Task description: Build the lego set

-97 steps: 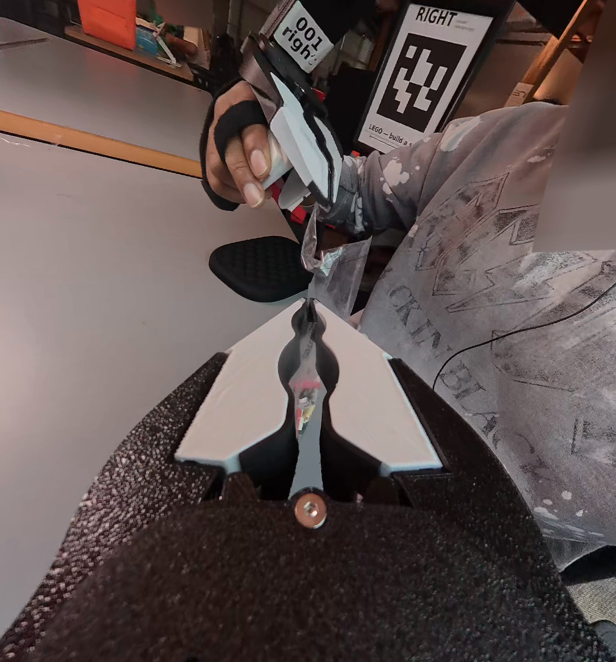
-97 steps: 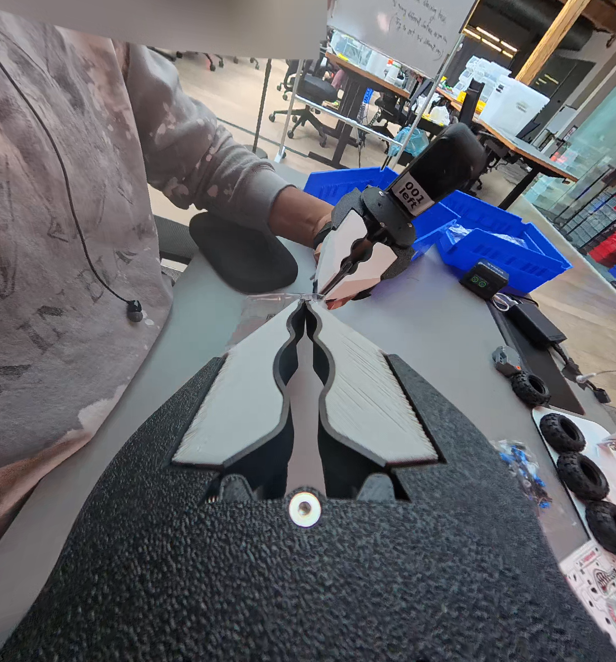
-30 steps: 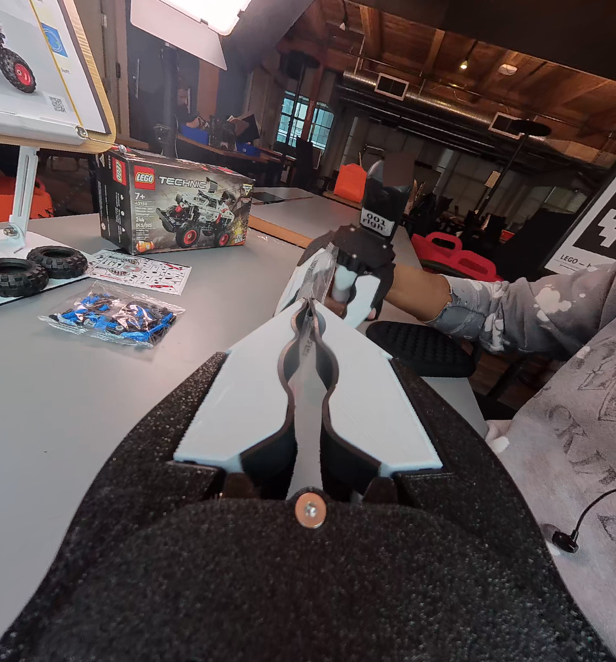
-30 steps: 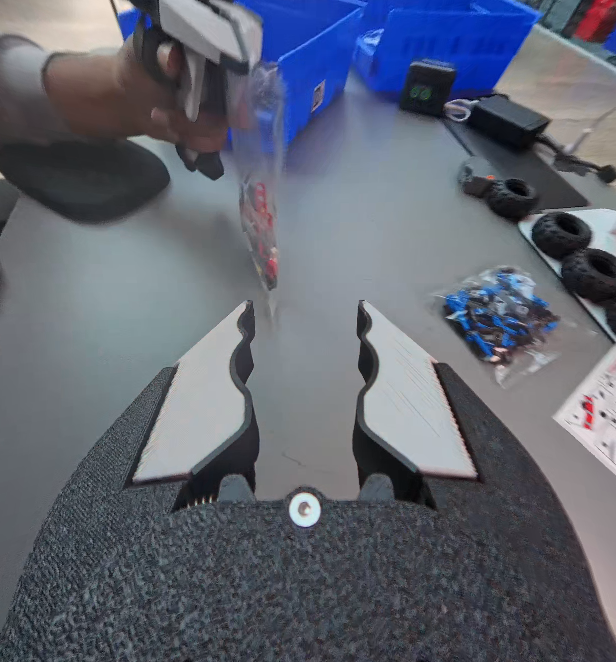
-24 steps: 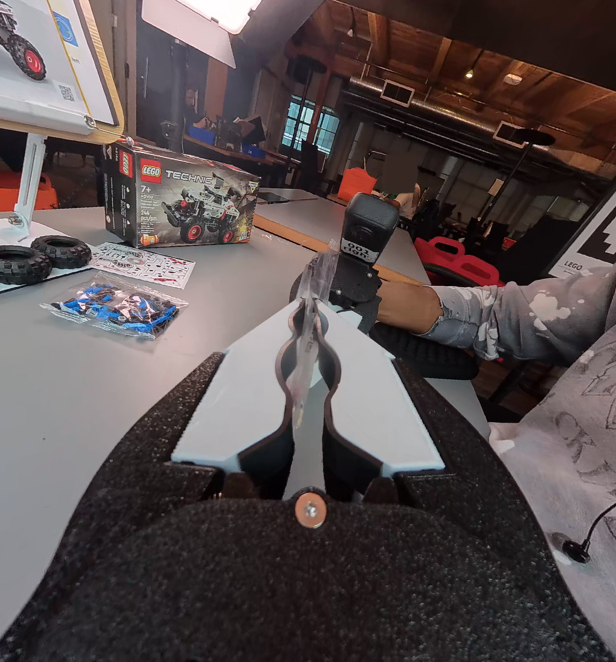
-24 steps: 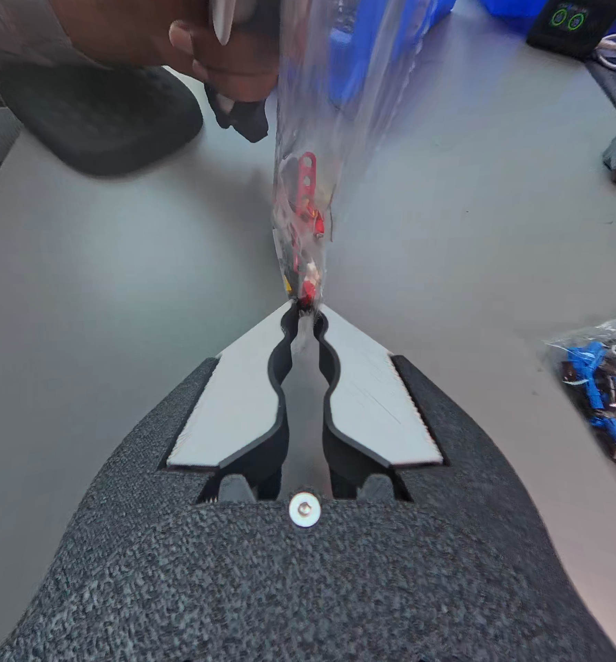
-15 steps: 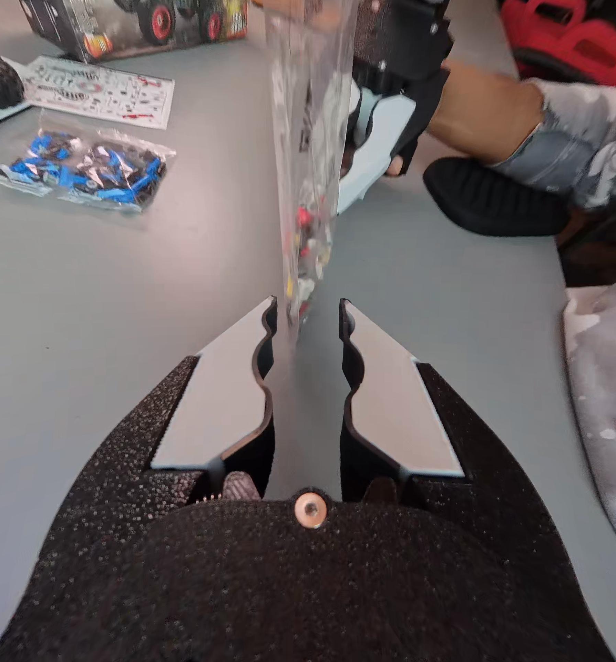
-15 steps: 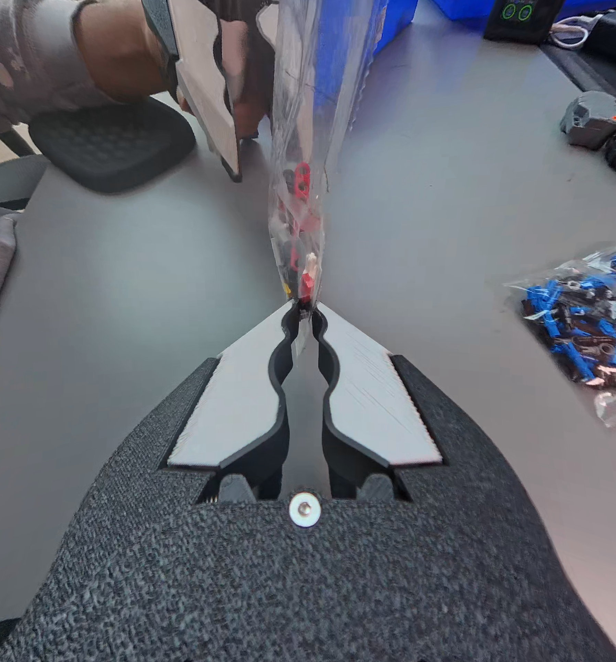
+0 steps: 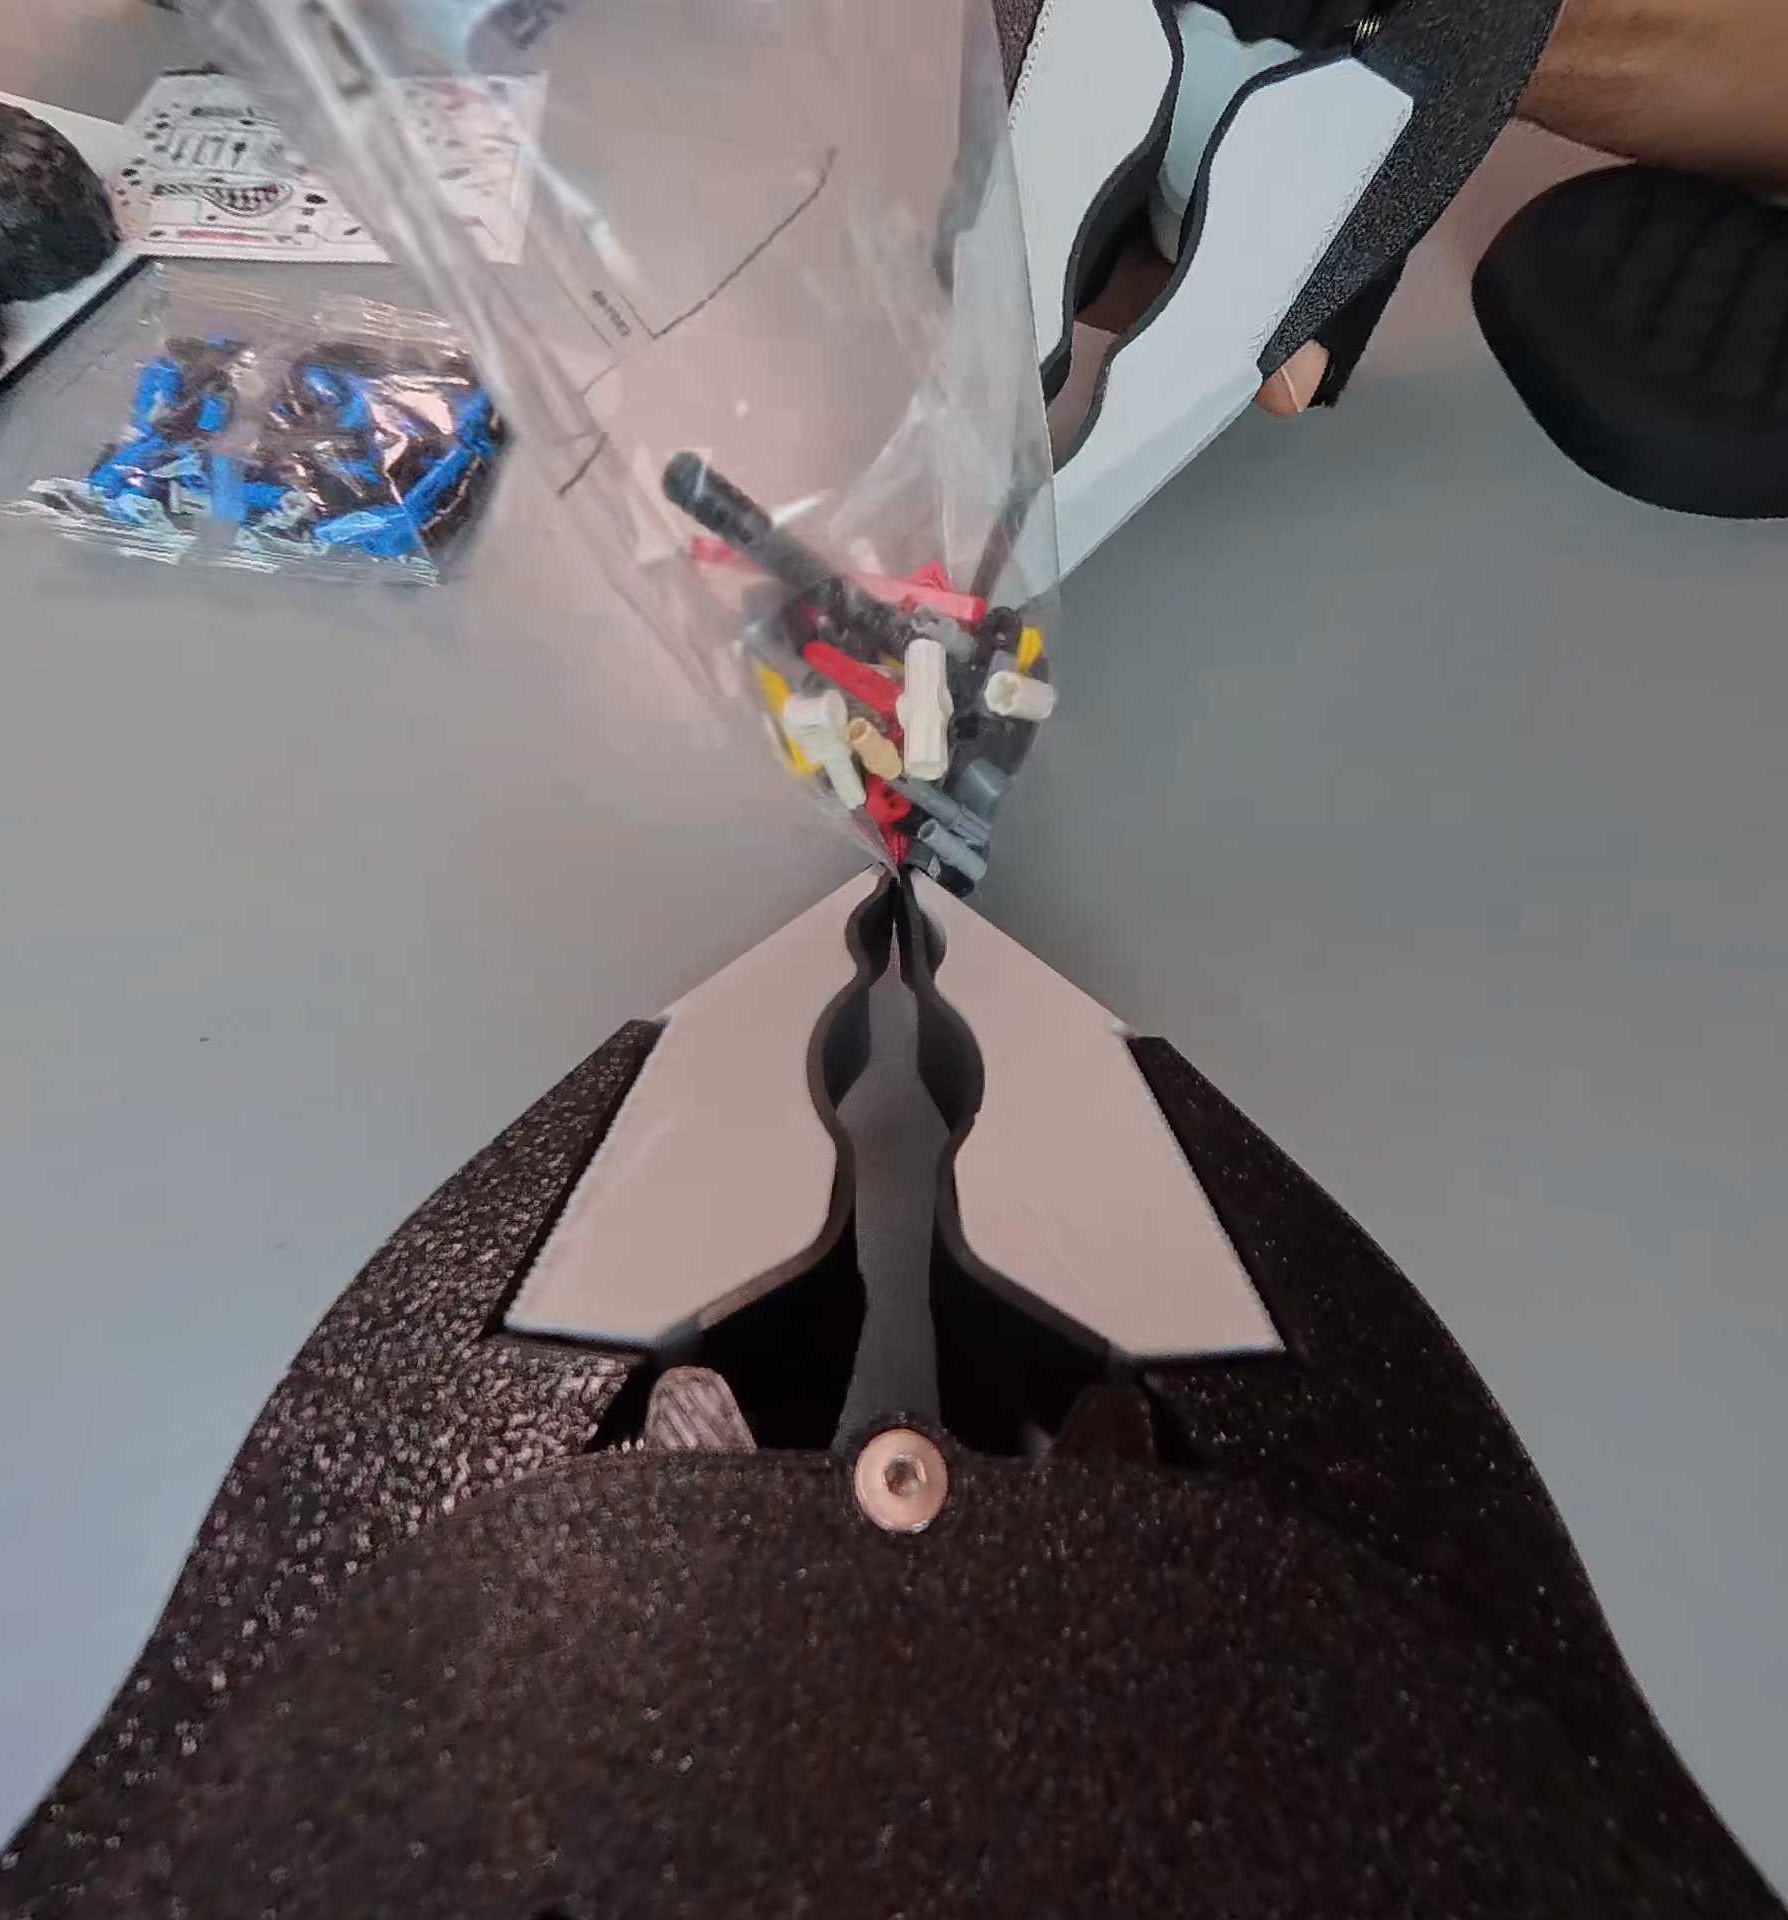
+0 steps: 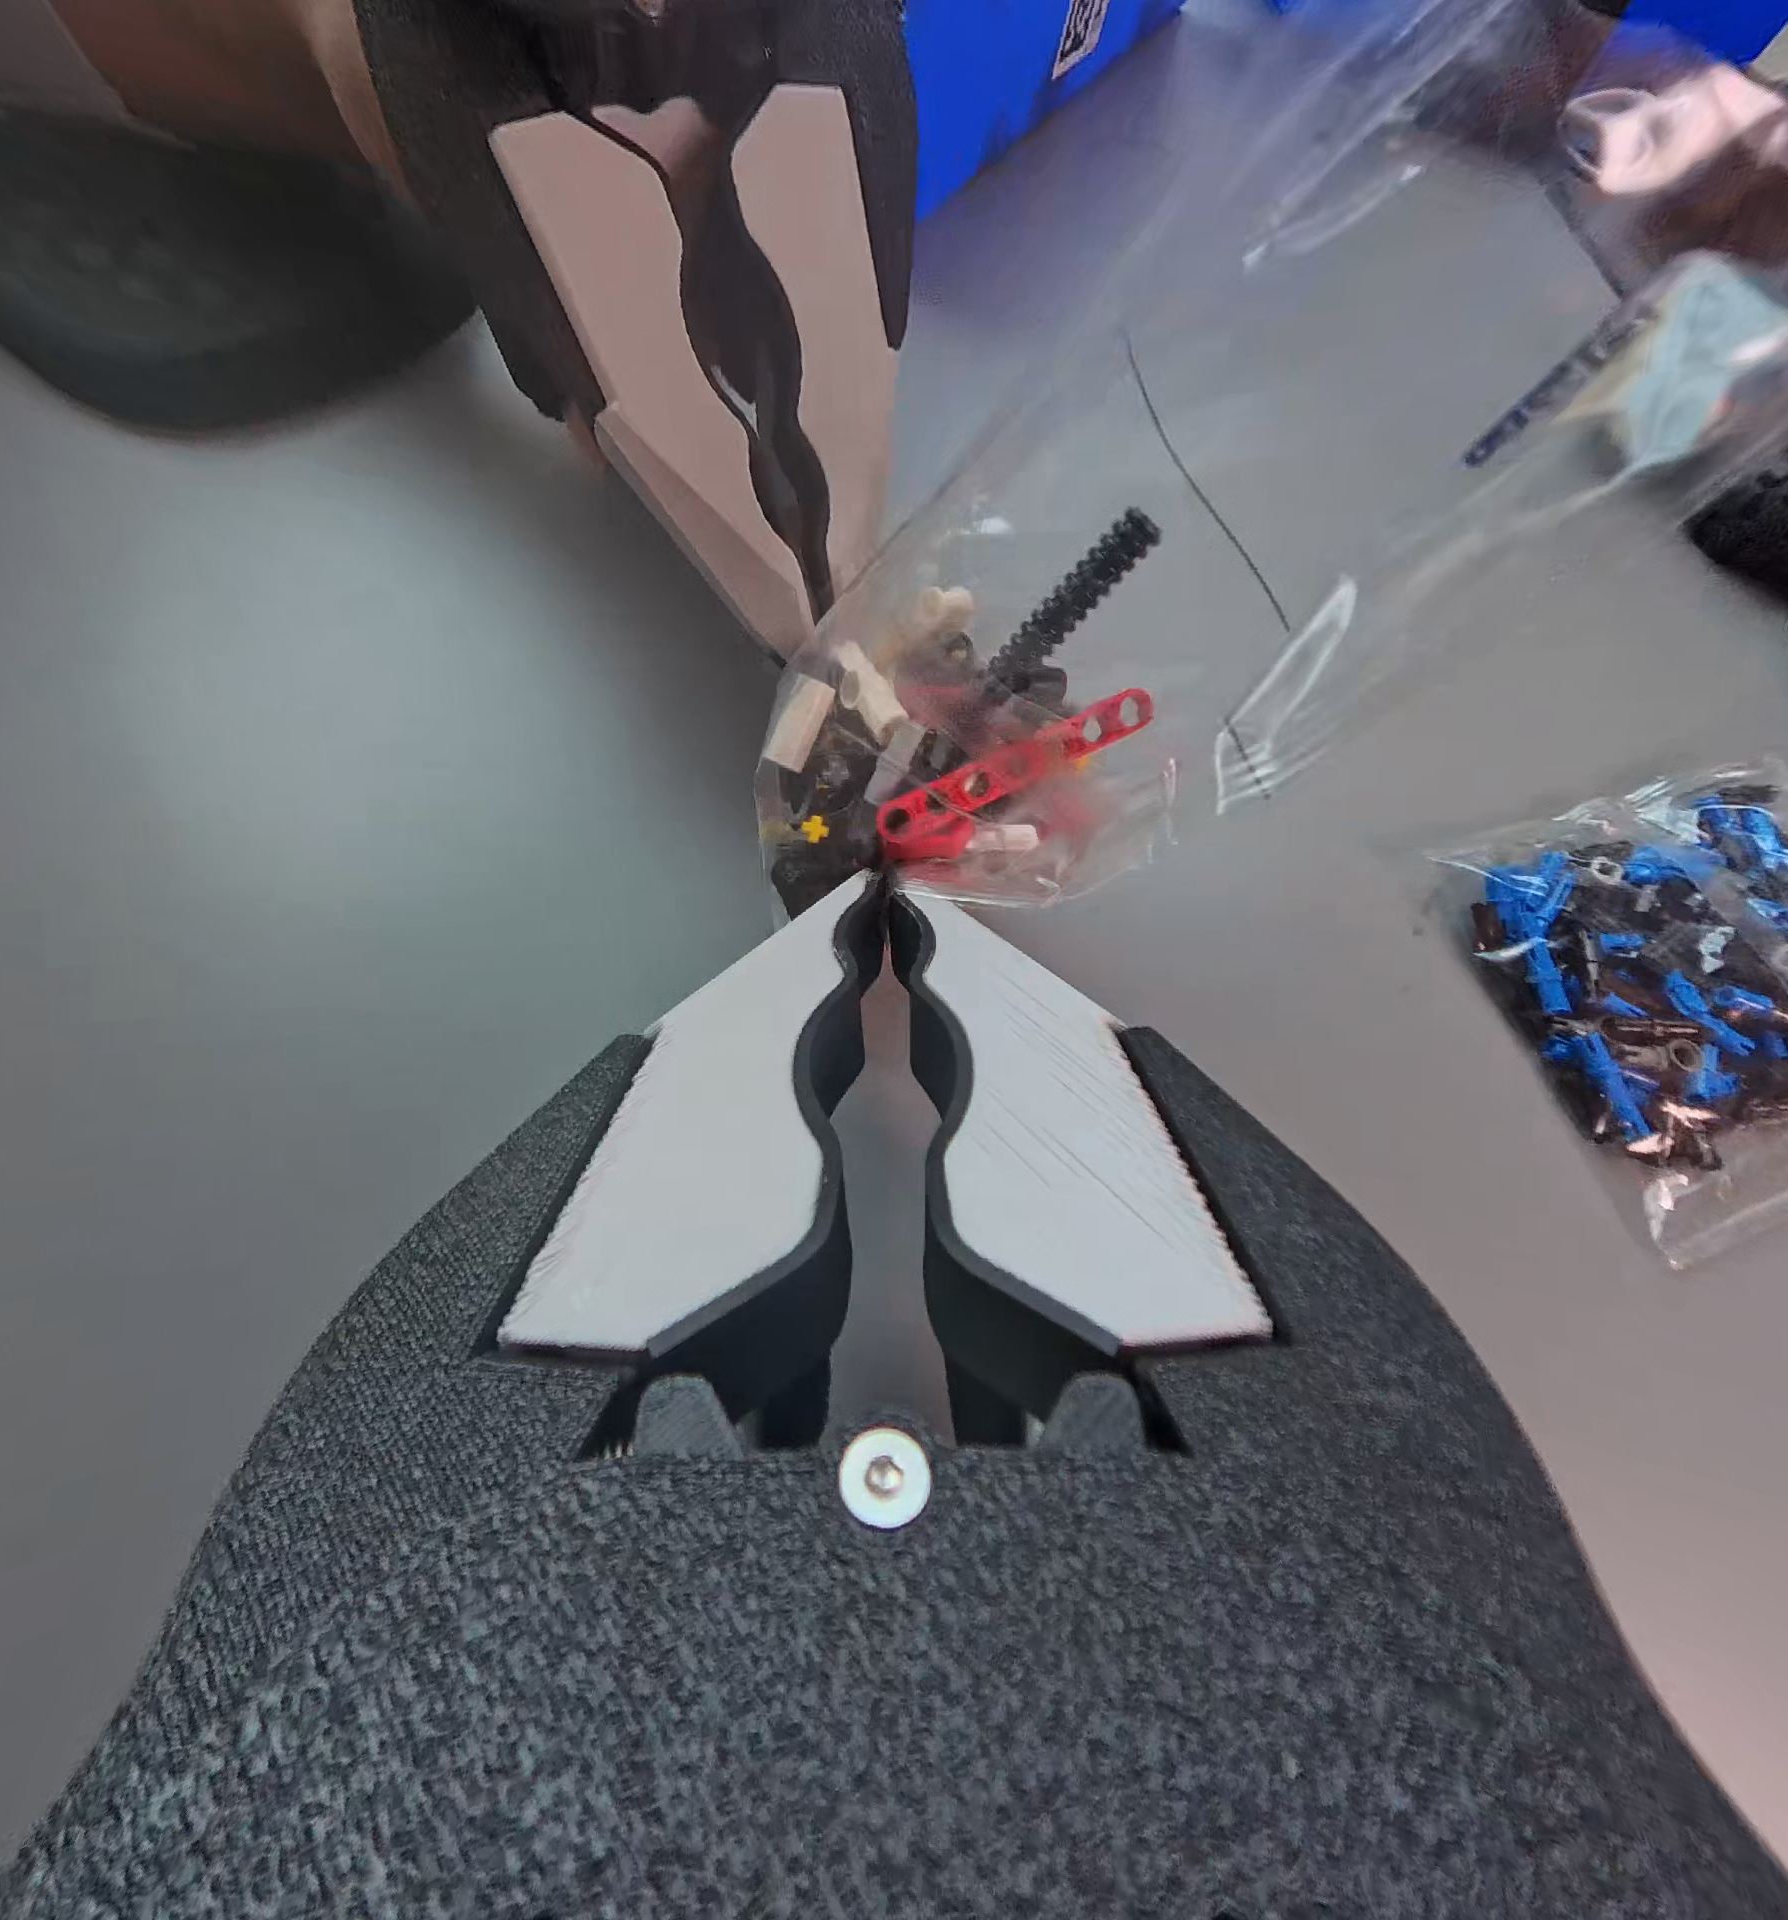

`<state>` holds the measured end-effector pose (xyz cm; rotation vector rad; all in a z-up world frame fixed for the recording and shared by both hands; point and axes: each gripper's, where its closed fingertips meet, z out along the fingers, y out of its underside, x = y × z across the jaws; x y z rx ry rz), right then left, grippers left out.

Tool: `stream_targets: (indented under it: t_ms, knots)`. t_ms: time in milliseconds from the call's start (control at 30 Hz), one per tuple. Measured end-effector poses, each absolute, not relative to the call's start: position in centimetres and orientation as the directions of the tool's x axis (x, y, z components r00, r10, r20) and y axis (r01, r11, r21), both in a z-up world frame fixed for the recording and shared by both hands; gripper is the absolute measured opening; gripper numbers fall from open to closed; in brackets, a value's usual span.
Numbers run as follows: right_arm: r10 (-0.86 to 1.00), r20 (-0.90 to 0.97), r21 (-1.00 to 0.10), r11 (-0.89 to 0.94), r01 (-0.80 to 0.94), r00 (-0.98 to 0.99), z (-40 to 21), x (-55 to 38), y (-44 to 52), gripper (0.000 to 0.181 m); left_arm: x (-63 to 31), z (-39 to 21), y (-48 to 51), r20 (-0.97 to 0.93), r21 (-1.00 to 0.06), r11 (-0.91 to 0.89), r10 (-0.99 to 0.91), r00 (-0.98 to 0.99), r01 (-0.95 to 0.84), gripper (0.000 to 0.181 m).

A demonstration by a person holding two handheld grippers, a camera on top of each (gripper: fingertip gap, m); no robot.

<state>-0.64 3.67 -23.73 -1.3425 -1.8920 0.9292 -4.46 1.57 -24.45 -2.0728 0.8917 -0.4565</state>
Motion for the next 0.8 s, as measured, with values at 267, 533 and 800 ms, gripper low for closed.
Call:
stream_targets:
  t_ms: [267, 533, 800]
  knots:
    - [0.929, 0.232, -0.839, 0.341, 0.425, -0.288, -22.9, 0.2, 5.0, 0.0, -5.5, -22.8, 0.9, -0.134, -0.849, -0.247, -0.754, 0.642, -0.467, 0.0]
    - [0.901, 0.273, -0.812, 0.404, 0.422, -0.338, -23.5, 0.2, 4.0, 0.0, -4.7, -23.5, -0.2, -0.033, -0.84, -0.299, -0.805, 0.592, -0.453, 0.039]
    - [0.959, 0.127, -0.865, 0.232, 0.445, -0.254, -21.1, 0.7, 6.9, 0.029, -4.5, -23.1, -0.6, -0.062, -0.838, -0.267, -0.82, 0.569, -0.476, 0.0]
